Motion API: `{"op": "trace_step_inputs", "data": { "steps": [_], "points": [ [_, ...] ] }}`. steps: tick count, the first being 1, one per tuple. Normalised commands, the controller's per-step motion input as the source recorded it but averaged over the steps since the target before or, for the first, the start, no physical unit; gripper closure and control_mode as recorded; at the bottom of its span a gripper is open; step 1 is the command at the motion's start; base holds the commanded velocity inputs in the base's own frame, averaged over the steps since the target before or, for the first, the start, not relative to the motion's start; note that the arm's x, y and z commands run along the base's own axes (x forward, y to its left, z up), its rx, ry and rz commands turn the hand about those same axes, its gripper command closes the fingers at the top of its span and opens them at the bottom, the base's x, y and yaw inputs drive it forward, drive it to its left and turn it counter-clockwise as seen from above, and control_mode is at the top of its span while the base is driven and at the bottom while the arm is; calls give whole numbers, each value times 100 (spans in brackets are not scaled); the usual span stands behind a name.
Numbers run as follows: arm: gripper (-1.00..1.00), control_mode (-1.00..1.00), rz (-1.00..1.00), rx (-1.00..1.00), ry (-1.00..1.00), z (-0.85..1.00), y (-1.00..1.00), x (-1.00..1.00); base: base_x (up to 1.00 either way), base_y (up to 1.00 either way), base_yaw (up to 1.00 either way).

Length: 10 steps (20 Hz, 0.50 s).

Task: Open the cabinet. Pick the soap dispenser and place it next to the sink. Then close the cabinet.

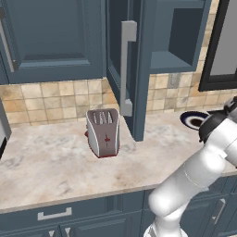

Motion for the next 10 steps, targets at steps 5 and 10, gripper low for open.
{"op": "trace_step_inputs", "data": {
  "steps": [5, 10],
  "points": [
    [100, -100, 9, 11, 0, -8, -5, -27, 0, 0, 0],
    [100, -100, 12, 14, -11, -12, 0, -30, 0, 0, 0]
  ]
}}
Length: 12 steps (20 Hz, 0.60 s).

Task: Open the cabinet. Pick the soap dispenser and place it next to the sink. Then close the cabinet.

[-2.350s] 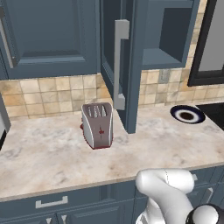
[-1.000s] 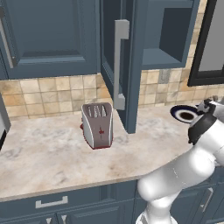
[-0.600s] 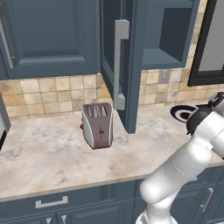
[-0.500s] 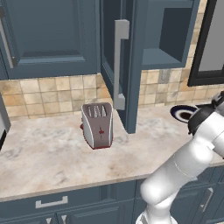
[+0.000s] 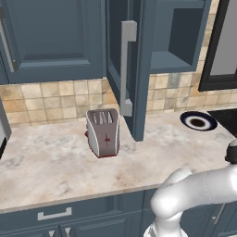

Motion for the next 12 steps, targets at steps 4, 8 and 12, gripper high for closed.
{"op": "trace_step_inputs", "data": {
  "steps": [4, 8, 12],
  "points": [
    [100, -100, 10, 10, -15, -6, 0, -15, 0, 0, 0],
    [100, -100, 4, 5, -16, -10, 0, 0, 0, 0, 0],
    [100, -100, 3, 3, -15, -13, 0, 2, 0, 0, 0]
  ]
}}
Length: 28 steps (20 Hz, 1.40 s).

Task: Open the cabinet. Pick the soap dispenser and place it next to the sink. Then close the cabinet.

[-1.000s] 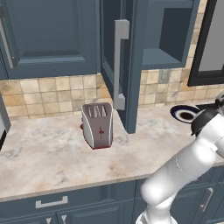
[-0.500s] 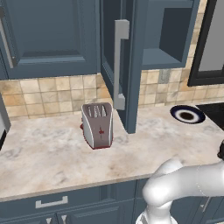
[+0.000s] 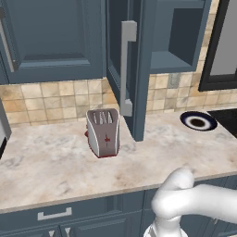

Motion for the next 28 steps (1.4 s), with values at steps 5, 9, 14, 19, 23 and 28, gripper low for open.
{"op": "trace_step_inputs", "data": {
  "steps": [5, 9, 14, 19, 23, 28],
  "points": [
    [100, -100, 1, 0, -4, -4, 0, 18, 0, 0, 0],
    [100, -100, 1, 0, -1, -4, 0, 28, 0, 0, 0],
    [100, -100, 2, 0, -6, -11, 0, 22, 0, 0, 0],
    [100, -100, 4, 0, -9, -31, 0, 9, 0, 0, 0],
    [100, -100, 4, 0, -7, -34, 0, 5, 0, 0, 0],
    [100, -100, 0, -2, -12, -3, 0, 1, 0, 0, 0]
  ]
}}
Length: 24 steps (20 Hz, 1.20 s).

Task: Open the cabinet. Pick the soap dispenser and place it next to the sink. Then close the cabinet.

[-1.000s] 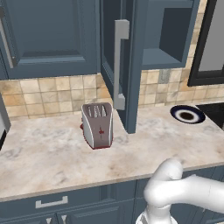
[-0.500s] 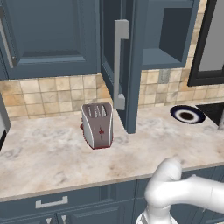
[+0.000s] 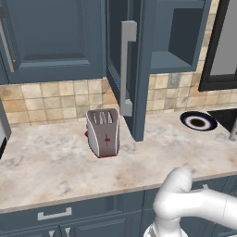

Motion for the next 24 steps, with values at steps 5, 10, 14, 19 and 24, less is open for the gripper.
{"op": "trace_step_inputs", "data": {
  "steps": [5, 10, 14, 19, 24],
  "points": [
    [100, -100, 0, -7, -5, 0, 0, 1, 0, 0, 0],
    [100, -100, 0, -18, 0, 0, 0, 3, 0, 0, 0],
    [100, -100, 0, -20, 0, -1, 4, 12, 0, 0, 0],
    [100, -100, 0, -10, -1, -7, 0, 18, 0, 0, 0],
    [100, -100, 0, 0, -2, -24, 0, 15, 0, 0, 0]
  ]
}}
